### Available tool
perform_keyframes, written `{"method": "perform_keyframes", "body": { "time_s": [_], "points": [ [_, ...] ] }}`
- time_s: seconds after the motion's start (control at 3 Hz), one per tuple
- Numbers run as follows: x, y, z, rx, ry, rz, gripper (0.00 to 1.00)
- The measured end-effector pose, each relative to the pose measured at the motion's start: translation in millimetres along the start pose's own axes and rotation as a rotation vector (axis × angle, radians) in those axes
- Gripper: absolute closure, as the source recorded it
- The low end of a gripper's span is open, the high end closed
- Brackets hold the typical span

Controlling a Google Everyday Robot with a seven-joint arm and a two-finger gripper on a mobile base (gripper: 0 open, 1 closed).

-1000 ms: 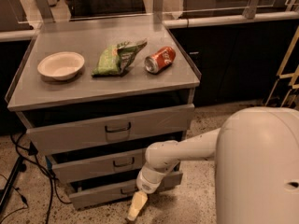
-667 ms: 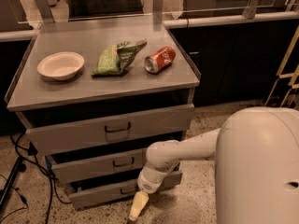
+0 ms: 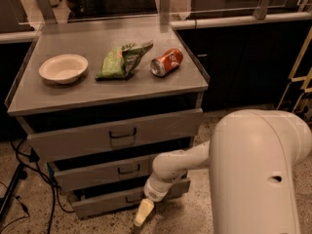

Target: Open bottom drawer

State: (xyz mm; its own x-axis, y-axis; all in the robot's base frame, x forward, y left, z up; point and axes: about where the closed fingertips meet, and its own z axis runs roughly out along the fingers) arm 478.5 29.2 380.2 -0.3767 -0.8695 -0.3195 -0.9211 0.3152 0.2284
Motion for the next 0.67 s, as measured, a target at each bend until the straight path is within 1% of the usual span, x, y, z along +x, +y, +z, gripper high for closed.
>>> {"method": "perform_keyframes", "body": {
  "time_s": [0.33,0.67],
  "points": [
    [8,-27,4,0.06,-0.016,0.035,0.0],
    [24,-45,12,0.088,-0.009,0.078,0.0]
  ]
}}
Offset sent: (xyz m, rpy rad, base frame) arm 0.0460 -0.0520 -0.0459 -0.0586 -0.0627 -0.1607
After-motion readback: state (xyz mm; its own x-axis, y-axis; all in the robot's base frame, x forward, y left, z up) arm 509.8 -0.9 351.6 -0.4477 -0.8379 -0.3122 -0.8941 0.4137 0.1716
